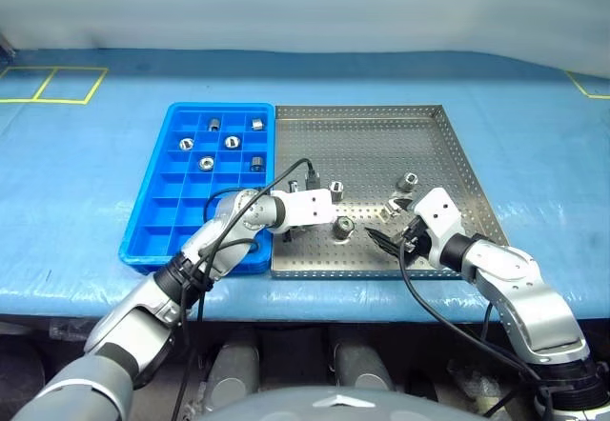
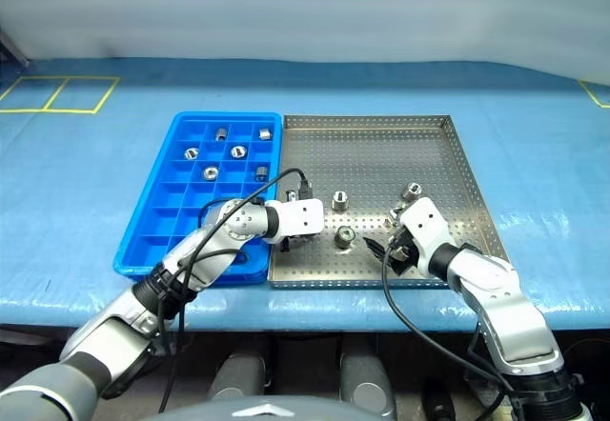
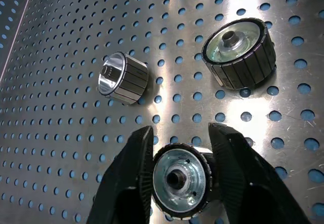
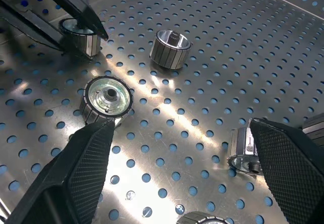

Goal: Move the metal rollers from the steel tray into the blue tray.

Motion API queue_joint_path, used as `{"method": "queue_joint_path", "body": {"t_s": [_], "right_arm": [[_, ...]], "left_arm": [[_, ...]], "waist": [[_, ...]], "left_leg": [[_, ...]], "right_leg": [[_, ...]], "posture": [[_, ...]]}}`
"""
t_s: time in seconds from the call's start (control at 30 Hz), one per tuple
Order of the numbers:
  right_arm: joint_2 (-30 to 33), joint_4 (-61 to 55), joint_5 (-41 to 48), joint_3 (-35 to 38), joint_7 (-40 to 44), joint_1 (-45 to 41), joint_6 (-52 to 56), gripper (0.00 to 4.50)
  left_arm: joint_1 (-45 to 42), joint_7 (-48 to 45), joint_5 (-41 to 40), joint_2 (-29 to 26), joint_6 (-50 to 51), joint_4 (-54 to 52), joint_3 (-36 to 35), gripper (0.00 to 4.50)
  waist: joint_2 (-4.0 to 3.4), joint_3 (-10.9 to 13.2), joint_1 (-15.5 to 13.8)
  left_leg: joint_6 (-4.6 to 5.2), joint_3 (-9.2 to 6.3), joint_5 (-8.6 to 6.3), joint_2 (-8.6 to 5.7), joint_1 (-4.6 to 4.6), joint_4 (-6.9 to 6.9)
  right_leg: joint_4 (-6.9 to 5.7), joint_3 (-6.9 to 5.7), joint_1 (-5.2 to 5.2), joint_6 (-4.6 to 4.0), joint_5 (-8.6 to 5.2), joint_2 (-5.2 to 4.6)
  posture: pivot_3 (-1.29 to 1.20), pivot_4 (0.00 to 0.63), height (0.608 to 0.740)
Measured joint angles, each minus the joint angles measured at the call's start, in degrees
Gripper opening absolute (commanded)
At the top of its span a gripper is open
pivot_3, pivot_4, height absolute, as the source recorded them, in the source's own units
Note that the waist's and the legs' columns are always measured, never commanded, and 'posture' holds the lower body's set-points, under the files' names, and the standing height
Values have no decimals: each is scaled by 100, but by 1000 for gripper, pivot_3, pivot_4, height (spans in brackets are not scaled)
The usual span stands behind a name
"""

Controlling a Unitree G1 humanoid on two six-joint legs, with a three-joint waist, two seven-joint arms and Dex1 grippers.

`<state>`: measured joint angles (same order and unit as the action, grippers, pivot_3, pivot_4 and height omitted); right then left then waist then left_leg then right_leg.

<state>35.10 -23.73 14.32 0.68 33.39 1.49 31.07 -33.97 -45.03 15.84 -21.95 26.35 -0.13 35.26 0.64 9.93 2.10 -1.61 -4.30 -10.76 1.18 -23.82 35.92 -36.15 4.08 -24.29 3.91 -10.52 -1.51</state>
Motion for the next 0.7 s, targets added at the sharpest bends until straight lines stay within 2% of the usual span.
{"method": "queue_joint_path", "body": {"t_s": [0.27,0.7], "right_arm": [[0,1,-43,-1,-4,-11,-48,4500],[0,14,-67,-23,34,-106,-55,4500]], "left_arm": [[72,52,-33,60,70,-5,-135,793],[638,314,-1222,602,627,-527,-1517,793]], "waist": [[-1,0,7],[0,0,-23]], "left_leg": [[0,0,0,0,5,1],[0,0,0,0,4,6]], "right_leg": [[-9,2,0,-1,0,1],[-10,2,3,1,1,1]], "posture": [[28,150,740],[45,150,740]]}}
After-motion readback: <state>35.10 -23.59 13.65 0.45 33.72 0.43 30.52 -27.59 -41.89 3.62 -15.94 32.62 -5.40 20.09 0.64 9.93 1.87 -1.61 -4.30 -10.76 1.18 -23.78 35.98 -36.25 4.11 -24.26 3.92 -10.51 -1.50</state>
